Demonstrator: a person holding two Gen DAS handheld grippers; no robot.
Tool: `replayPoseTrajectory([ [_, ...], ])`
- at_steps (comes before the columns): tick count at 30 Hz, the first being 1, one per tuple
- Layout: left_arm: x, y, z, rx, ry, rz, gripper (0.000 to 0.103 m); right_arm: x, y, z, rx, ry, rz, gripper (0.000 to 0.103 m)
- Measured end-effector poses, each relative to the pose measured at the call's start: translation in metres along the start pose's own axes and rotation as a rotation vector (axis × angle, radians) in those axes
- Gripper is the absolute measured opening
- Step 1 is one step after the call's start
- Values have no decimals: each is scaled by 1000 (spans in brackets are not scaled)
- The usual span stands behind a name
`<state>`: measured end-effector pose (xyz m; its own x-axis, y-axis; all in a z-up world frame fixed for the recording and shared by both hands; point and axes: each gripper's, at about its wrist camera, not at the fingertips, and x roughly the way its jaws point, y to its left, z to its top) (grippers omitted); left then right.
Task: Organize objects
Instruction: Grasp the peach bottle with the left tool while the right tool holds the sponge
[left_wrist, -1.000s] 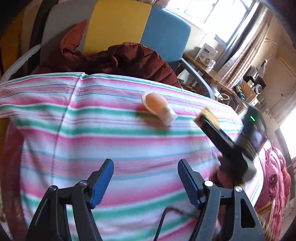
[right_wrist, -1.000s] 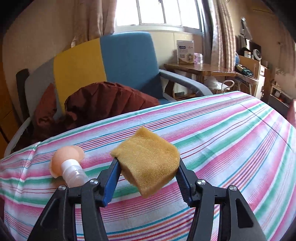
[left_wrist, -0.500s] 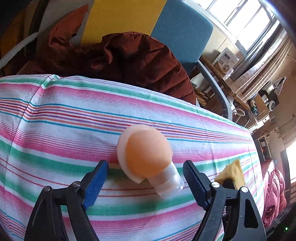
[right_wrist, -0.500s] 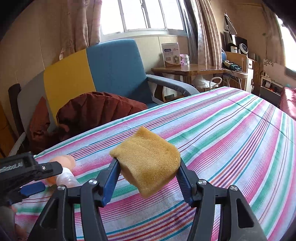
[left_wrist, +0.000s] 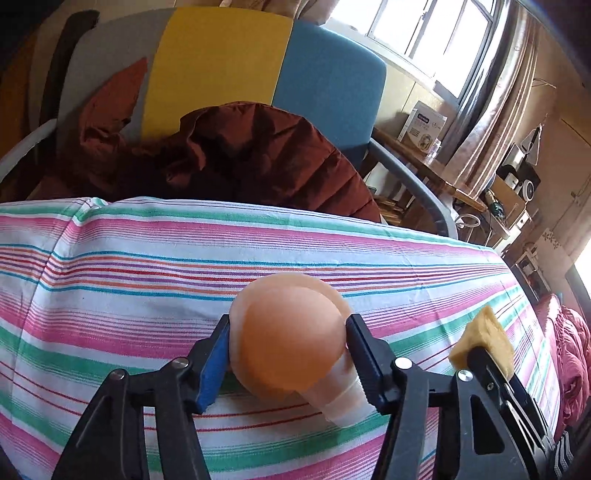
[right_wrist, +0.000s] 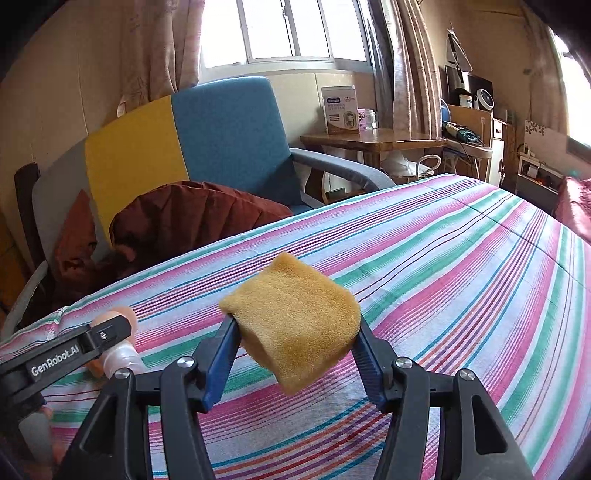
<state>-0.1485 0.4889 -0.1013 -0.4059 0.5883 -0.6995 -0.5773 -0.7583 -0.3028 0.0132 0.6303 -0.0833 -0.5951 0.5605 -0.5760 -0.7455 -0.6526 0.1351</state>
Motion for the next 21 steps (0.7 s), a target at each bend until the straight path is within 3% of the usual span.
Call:
replayPoseTrajectory([
  [14, -70, 47, -51, -101, -73, 26, 59, -15, 9, 2, -53, -70, -3, 60],
  [21, -107, 68, -83, -123, -87, -5, 59, -37, 20, -5, -106, -89, 24, 60],
])
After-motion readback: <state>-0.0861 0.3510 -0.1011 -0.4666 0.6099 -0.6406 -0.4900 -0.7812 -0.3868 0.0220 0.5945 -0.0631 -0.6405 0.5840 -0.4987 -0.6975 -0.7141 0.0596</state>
